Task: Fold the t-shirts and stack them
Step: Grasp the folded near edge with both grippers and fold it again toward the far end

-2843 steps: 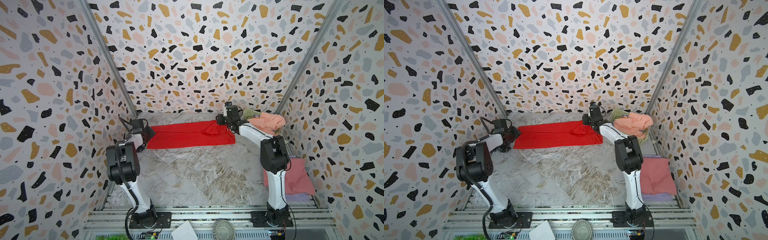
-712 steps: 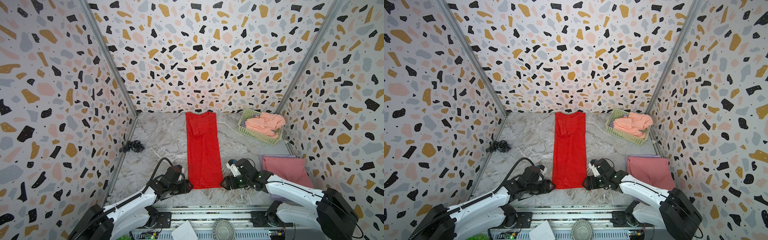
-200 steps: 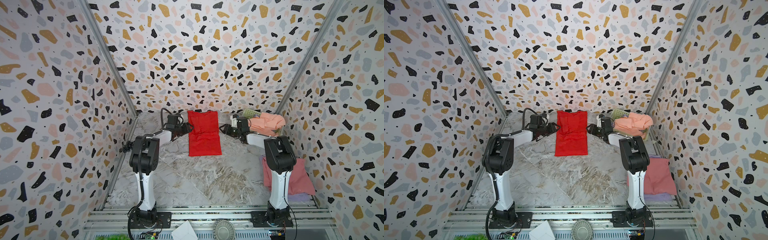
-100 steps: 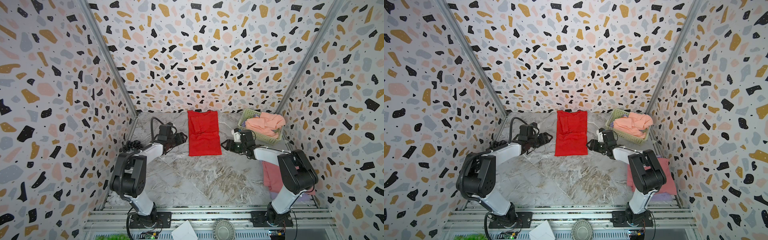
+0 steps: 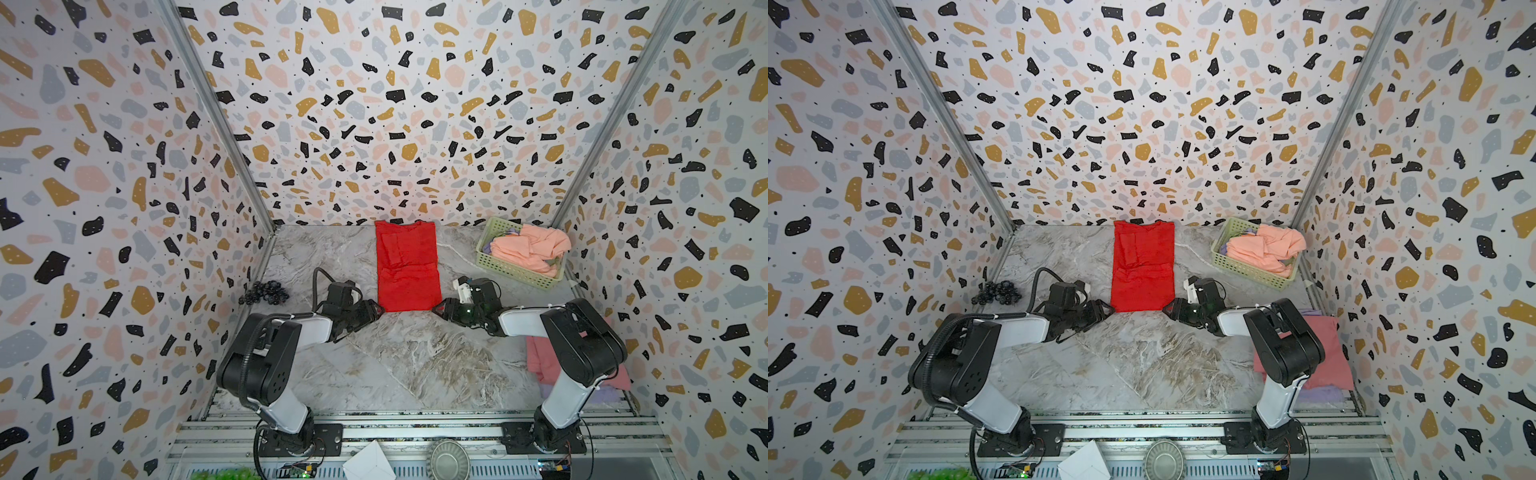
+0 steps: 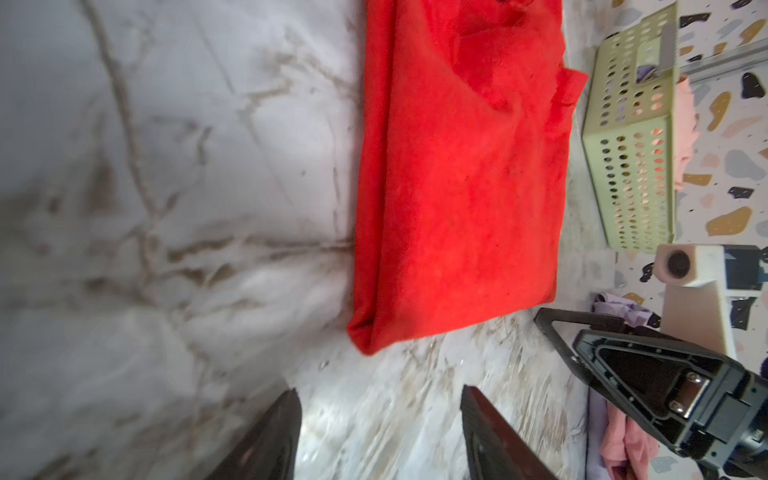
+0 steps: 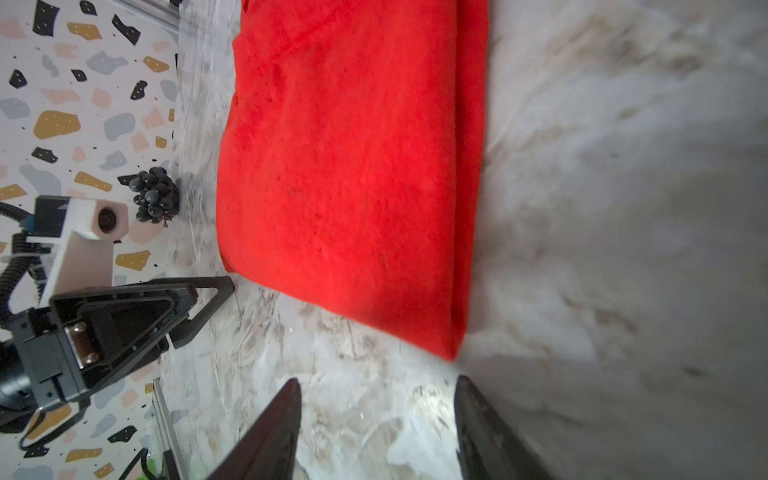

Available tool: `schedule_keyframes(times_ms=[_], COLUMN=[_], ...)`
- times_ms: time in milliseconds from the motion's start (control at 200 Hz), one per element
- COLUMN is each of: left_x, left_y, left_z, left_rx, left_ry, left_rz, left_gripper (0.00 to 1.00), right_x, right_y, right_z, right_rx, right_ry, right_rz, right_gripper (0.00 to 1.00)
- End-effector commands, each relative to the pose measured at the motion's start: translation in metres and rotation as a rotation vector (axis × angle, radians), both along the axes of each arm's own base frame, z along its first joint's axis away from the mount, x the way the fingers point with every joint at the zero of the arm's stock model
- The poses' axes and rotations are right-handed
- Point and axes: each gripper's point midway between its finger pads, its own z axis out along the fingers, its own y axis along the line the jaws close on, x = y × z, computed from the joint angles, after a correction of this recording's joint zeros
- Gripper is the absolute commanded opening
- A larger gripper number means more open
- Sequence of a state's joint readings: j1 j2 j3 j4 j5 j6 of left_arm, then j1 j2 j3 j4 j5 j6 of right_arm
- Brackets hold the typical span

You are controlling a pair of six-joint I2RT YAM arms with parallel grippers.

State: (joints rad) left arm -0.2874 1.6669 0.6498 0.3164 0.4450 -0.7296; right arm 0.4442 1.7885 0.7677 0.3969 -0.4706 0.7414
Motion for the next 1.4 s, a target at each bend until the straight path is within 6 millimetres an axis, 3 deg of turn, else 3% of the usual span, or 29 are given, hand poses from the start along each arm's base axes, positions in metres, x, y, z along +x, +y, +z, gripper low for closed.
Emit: schedule_keyframes(times_ms=[0,120,250,355,421,521,616,731,871,951,1026,1161,1282,1397], left_x=[-0.005,-0.005,0.001,0.01,0.014,0.01,-0.013,-0.058,-0.114,-0.131,-0.137,-0.131,-0.12,-0.097], left_y=[-0.006,-0.017,-0.02,-0.022,-0.022,-0.02,-0.015,-0.008,-0.007,-0.007,-0.007,-0.01,-0.016,-0.029], left_z=[-0.03,-0.044,-0.046,-0.036,-0.028,-0.015,-0.008,-0.005,0.004,0.019,0.041,0.083,0.097,0.117], left_rx=[-0.007,-0.085,-0.129,-0.154,-0.152,-0.14,-0.077,0.005,0.016,0.005,-0.032,-0.092,-0.05,-0.03], left_ry=[0.087,0.125,0.124,0.084,0.057,0.029,0.028,0.061,0.104,0.087,0.049,-0.043,-0.107,-0.168], left_rz=[0.02,0.027,0.055,0.065,0.067,0.054,0.008,-0.049,-0.09,-0.085,-0.069,-0.053,-0.112,-0.157], left_gripper=[0.63,0.57,0.45,0.19,0.0,0.0,0.0,0.0,0.0,0.0,0.0,0.0,0.0,0.0], right_x=[0.005,0.014,0.026,0.031,0.031,0.023,0.0,-0.044,-0.114,-0.147,-0.165,-0.163,-0.142,-0.115], right_y=[-0.002,0.005,0.012,0.017,0.018,0.015,0.013,0.007,0.001,0.004,0.009,0.013,0.014,0.014], right_z=[-0.02,-0.028,-0.035,-0.029,-0.019,-0.004,0.01,0.017,0.021,0.032,0.048,0.082,0.111,0.138], right_rx=[-0.045,-0.015,-0.017,-0.011,-0.021,-0.059,-0.12,-0.179,-0.199,-0.201,-0.176,-0.143,-0.169,-0.197], right_ry=[0.052,0.072,0.069,0.042,0.005,-0.037,-0.057,-0.039,0.02,0.01,-0.006,-0.078,-0.183,-0.27], right_rz=[-0.042,-0.052,-0.058,-0.04,-0.023,0.016,0.089,0.178,0.282,0.326,0.344,0.31,0.266,0.203], right_gripper=[0.58,0.5,0.23,0.04,0.0,0.0,0.0,0.0,0.0,0.0,0.0,0.0,0.0,0.0])
